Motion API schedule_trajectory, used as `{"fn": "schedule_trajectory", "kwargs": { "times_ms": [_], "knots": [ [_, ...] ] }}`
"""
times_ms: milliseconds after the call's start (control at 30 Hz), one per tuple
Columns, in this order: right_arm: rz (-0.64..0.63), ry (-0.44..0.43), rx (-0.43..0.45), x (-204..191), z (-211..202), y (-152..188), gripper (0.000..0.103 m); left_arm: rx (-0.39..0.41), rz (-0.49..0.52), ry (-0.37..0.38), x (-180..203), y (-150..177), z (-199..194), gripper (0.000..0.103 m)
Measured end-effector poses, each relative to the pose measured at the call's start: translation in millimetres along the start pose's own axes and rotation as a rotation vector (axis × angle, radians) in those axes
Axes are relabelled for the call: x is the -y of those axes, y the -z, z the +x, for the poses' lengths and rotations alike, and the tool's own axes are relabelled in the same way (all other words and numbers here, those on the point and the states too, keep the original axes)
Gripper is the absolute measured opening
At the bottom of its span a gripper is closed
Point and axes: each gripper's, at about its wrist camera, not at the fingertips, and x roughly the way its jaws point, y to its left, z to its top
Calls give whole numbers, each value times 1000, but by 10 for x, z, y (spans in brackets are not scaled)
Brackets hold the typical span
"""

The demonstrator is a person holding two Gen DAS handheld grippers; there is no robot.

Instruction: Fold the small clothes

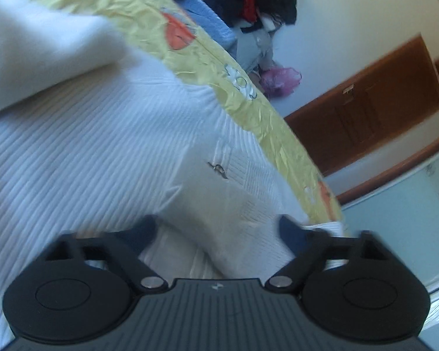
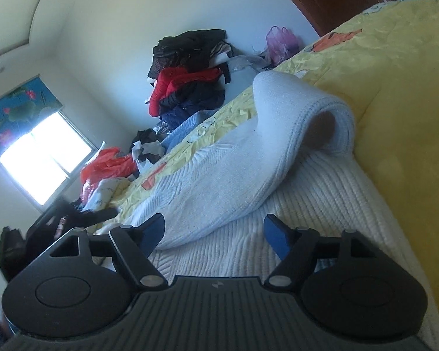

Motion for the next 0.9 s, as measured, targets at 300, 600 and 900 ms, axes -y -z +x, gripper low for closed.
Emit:
{"fn": "schedule_trajectory", "kwargs": {
  "times_ms": [300,600,900],
  "knots": [
    [4,-11,10,20,-44,2,80,40,346,-149,355,-4,77,10],
    [2,-11,7,12,-31,-5,81,204,436,-247,206,-509,-426,10],
    [-8,-3,-1,7,-13,-6,82,172,380,-334,-177,-300,-464,32]
  ]
}}
